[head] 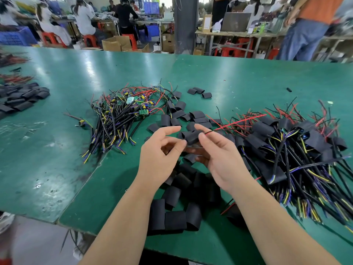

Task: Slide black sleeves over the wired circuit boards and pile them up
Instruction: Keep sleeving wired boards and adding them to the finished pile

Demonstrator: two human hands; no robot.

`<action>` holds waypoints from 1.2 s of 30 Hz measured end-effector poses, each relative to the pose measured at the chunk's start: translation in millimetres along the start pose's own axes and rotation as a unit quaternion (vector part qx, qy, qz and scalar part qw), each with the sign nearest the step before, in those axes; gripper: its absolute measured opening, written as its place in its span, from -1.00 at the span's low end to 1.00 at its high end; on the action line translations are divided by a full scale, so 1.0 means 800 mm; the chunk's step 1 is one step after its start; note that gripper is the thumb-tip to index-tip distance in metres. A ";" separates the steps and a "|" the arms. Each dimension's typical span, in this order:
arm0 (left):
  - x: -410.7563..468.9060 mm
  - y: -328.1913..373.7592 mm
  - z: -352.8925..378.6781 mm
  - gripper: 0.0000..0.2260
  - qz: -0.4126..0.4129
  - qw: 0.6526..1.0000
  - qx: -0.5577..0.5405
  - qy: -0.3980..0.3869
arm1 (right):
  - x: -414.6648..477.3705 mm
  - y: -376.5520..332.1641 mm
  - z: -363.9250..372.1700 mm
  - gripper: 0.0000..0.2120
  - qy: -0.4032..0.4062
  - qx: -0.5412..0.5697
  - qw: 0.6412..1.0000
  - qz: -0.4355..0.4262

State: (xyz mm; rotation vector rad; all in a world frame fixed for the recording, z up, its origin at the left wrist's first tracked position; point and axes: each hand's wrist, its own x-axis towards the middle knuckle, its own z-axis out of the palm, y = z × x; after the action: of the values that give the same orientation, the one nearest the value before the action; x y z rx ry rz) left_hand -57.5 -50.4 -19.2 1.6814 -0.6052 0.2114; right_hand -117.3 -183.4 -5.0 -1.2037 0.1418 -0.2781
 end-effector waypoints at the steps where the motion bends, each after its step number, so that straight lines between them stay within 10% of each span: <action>1: 0.000 0.001 0.000 -0.71 -0.006 1.000 -0.022 -0.003 | 0.000 -0.003 -0.002 -0.76 -0.003 0.034 0.999 0.012; 28: 0.001 -0.002 0.000 -0.58 -0.020 1.000 0.008 -0.017 | -0.004 -0.001 0.001 -0.76 -0.026 0.014 0.999 0.022; 36: -0.002 0.002 0.001 -0.89 0.015 0.999 0.039 -0.012 | -0.001 -0.004 0.006 -0.66 0.059 0.080 0.994 0.036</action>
State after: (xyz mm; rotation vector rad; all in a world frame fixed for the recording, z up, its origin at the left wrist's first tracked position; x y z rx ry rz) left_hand -60.0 -50.8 -18.7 1.7522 -0.6471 0.2392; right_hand -117.3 -179.7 -0.5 -1.0215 0.2609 -0.2931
